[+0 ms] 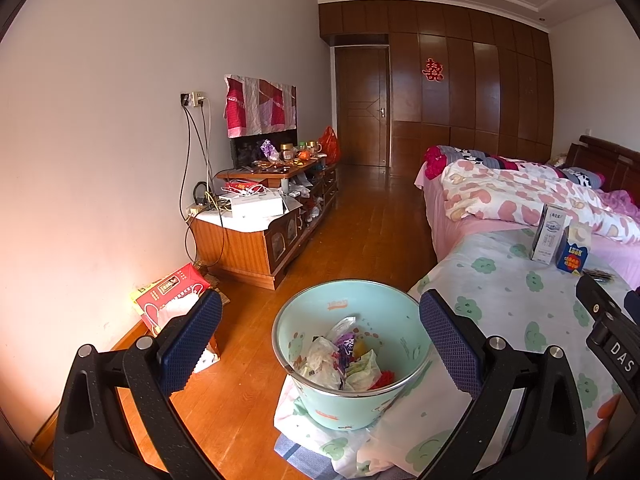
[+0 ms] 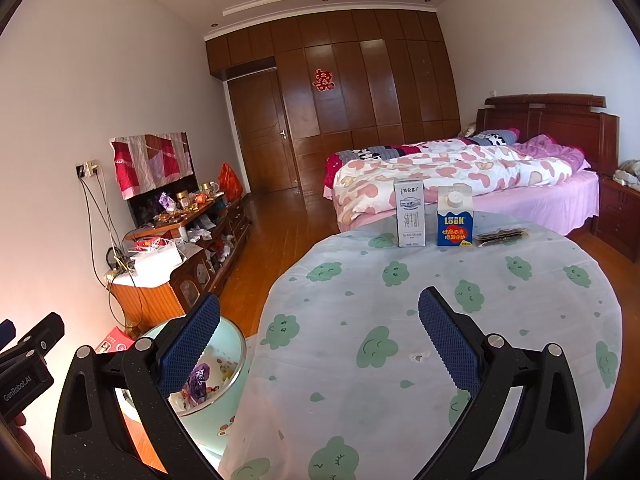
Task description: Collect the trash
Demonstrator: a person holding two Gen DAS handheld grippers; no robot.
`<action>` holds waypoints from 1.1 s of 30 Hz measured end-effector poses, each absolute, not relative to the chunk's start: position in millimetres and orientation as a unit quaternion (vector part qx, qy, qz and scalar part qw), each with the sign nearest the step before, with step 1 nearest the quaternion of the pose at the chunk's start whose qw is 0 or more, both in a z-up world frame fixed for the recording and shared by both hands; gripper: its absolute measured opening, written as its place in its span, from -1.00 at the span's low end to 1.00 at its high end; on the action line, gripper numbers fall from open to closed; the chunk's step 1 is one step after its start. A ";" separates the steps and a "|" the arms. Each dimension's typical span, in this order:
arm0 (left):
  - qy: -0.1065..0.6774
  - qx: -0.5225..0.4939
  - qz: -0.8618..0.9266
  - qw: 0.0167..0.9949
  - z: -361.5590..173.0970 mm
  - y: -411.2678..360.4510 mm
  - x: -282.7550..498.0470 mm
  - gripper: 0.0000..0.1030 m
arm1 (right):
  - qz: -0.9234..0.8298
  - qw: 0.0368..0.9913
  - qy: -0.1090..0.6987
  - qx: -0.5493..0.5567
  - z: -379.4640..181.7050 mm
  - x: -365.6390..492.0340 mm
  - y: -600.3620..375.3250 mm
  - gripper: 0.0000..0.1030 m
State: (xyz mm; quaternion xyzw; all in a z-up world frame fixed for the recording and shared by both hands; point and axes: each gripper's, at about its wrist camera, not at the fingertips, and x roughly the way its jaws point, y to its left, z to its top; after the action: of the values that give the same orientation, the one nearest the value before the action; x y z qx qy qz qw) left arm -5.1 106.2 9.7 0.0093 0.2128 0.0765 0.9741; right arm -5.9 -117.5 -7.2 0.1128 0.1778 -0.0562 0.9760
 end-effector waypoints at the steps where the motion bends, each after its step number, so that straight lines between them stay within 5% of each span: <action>1: 0.213 0.009 0.076 0.974 9.8 106.0 -5.1 0.88 | -0.056 0.976 0.178 0.113 -7.1 -6.1 -117.3 0.89; 33: 0.214 0.006 0.081 0.974 9.8 100.2 -3.6 0.88 | -0.056 0.977 0.174 0.107 -6.2 -7.1 -117.6 0.89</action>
State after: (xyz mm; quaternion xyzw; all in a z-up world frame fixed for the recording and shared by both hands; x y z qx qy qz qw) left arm -3.6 100.2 9.8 0.0061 0.2137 0.0810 0.9735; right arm -7.1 -117.6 -6.2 0.1069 0.1744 -0.0564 0.9772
